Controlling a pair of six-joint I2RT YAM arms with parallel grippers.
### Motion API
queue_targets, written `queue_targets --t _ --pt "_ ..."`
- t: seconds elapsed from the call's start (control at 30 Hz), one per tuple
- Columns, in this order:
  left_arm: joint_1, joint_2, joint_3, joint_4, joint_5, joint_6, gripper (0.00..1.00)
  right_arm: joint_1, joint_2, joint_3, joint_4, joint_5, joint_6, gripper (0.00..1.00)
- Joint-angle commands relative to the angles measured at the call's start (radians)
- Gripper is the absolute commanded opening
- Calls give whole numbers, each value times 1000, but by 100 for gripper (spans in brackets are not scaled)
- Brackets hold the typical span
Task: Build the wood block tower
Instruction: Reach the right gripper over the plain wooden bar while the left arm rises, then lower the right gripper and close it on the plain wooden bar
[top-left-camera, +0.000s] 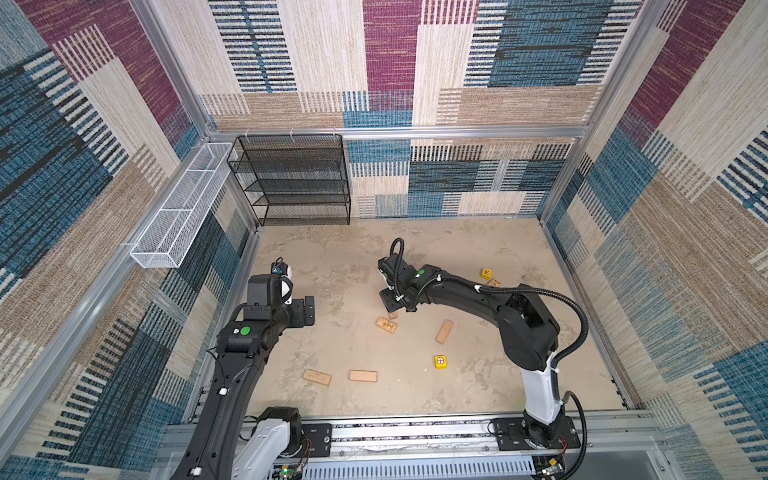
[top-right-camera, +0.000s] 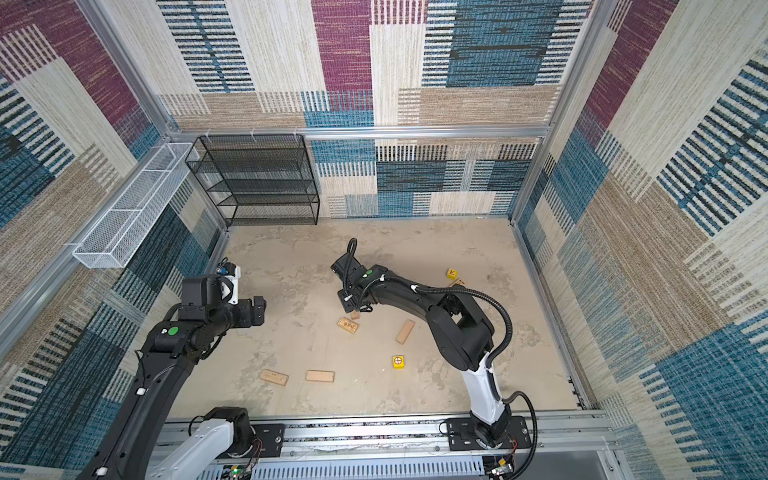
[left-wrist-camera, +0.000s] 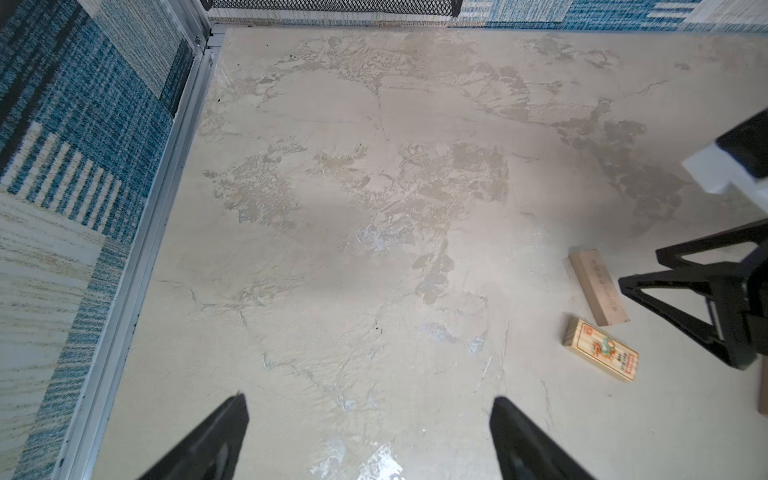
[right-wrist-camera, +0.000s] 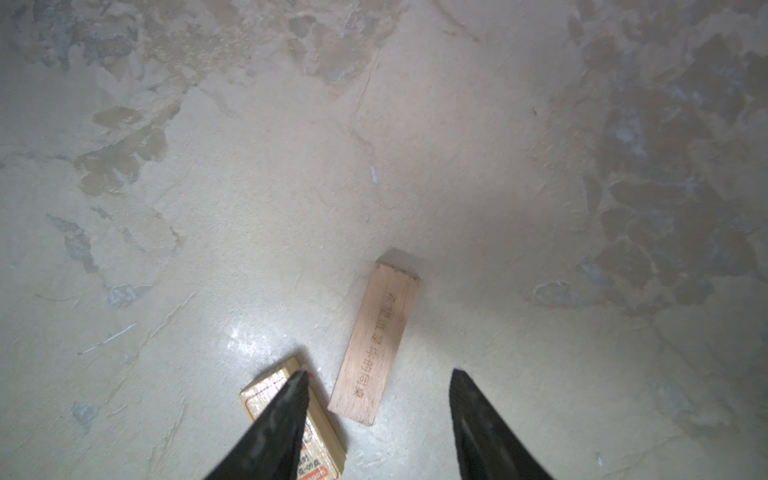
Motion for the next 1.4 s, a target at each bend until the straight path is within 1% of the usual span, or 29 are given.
queue_targets --t 0.0,0.17,0.27,0.43,0.63,0.7,0.77,0.87,1.17,1.37 --pt "1 6 8 -10 3 -10 96 5 3 -11 13 18 21 61" --pt "1 13 7 -11 5 -10 96 8 2 -41 30 -2 25 63" --pt "1 6 7 -9 2 -7 97 12 15 -25 20 -4 27 65" --pt "2 -14 3 -11 -41 -7 97 17 29 -5 6 6 16 66" --pt "2 -12 2 -11 -37 -7 97 21 31 -7 5 12 16 65" --pt "2 -11 2 -10 -38 -7 97 24 34 -11 7 12 19 63" --pt "2 -10 2 -10 -36 -7 97 26 37 -13 6 4 21 58" --pt "2 -14 3 -9 -29 -5 97 31 40 -17 6 2 25 54" --pt "2 -18 1 -9 -31 -4 98 40 68 1 -7 -3 38 52" --pt "2 -24 1 -9 -23 -4 98 42 78 8 -17 25 39 51"
